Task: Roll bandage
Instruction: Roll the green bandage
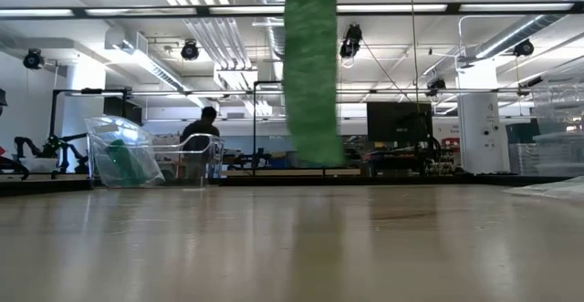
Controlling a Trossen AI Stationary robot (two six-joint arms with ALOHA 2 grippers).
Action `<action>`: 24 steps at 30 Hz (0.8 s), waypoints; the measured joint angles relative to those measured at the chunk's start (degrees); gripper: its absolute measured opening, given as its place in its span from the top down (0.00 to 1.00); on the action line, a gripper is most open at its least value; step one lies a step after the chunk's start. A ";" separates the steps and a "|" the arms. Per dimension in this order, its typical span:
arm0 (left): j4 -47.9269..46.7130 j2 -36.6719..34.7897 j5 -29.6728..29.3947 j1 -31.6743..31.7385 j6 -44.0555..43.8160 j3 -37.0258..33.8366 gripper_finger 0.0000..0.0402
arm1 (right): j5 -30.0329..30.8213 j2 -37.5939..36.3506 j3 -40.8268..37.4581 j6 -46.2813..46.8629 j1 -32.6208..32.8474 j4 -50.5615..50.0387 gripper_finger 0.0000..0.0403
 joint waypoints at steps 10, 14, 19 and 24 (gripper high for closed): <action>0.44 -5.79 5.01 -0.07 0.74 -4.80 0.99 | 1.62 1.60 0.00 -6.68 0.02 3.27 0.94; -0.49 -7.52 5.08 -0.07 2.95 -5.28 0.91 | 1.30 1.49 0.02 -3.95 0.02 4.26 0.94; -0.43 -9.41 5.49 -0.11 4.47 -5.36 0.73 | 1.05 1.48 0.02 -0.72 0.03 4.08 0.94; -3.09 -11.29 6.09 -0.13 -0.13 -5.12 0.53 | 0.83 1.50 0.02 -3.78 0.04 4.10 0.94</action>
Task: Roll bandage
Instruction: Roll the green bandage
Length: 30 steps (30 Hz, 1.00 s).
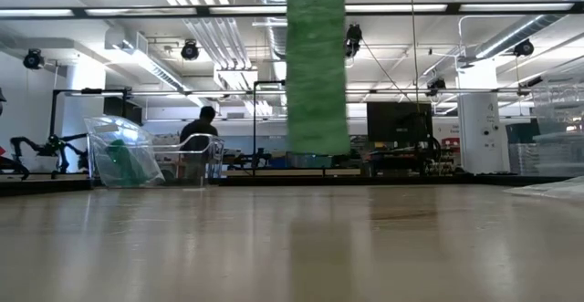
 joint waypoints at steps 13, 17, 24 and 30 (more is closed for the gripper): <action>-17.85 0.74 8.83 -0.29 -0.13 13.93 0.12 | -3.47 0.10 0.00 -12.29 -0.02 -1.30 0.94; -19.81 2.21 9.03 -0.32 -1.44 15.34 0.07 | -3.48 0.75 0.09 -18.70 0.00 -2.30 0.94; -19.38 2.69 8.75 -0.33 -0.92 17.56 0.05 | -3.36 2.40 0.09 -29.81 -0.07 -2.03 0.94; -19.56 3.24 8.70 -0.42 -1.46 20.33 0.06 | -1.04 4.43 0.09 -38.43 -0.17 0.80 0.94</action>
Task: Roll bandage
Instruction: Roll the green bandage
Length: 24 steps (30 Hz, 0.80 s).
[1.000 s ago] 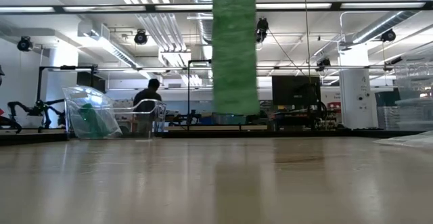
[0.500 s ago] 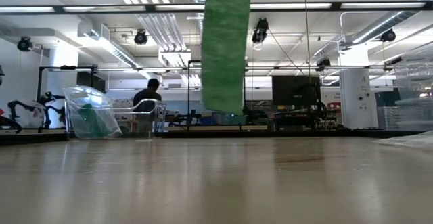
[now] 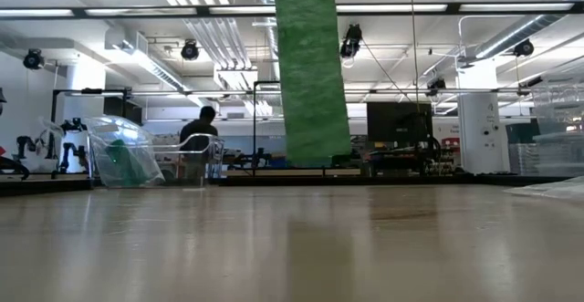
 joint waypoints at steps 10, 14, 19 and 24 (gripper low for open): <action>-8.36 2.91 -0.69 -1.32 5.10 0.26 0.10 | 5.18 3.47 0.00 -9.96 -0.01 3.04 0.94; -13.04 3.49 -8.43 -2.05 9.85 0.22 0.09 | 5.44 3.82 0.00 -9.97 -0.01 2.99 0.94; -18.78 3.56 -13.12 -2.39 12.94 0.21 0.10 | 6.47 3.84 0.09 -9.96 -0.01 4.39 0.94; -20.44 3.54 -13.05 -2.62 13.29 0.19 0.12 | 6.57 3.82 0.11 -9.97 0.01 4.36 0.93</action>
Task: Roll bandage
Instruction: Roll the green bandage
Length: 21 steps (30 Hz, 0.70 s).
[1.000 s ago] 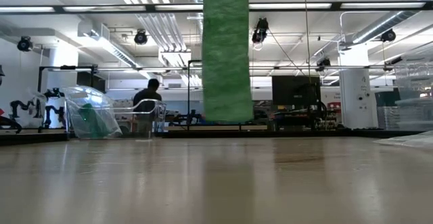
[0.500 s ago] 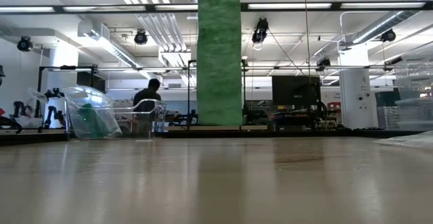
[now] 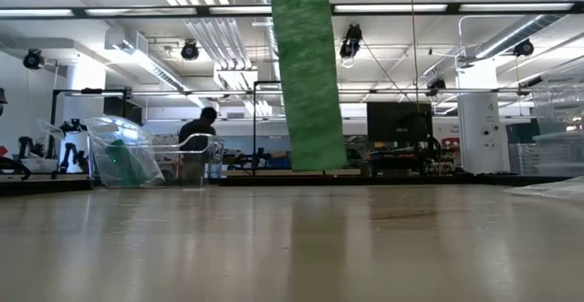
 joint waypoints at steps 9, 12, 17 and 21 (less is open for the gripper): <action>-9.39 -0.99 -9.23 0.01 3.39 7.26 0.12 | -0.30 0.00 0.00 -0.56 -0.02 -0.38 0.94; -10.00 -0.97 -8.17 -0.10 3.67 9.78 0.12 | -0.42 0.01 0.00 -0.85 -0.02 -1.00 0.94; -7.36 -0.78 3.42 -2.07 3.71 10.36 0.13 | -0.60 0.30 -0.02 -1.08 -0.13 -2.14 0.93; -1.98 0.70 0.35 -3.37 -1.44 8.06 0.15 | -2.19 0.30 -0.02 -2.74 -0.13 -2.23 0.94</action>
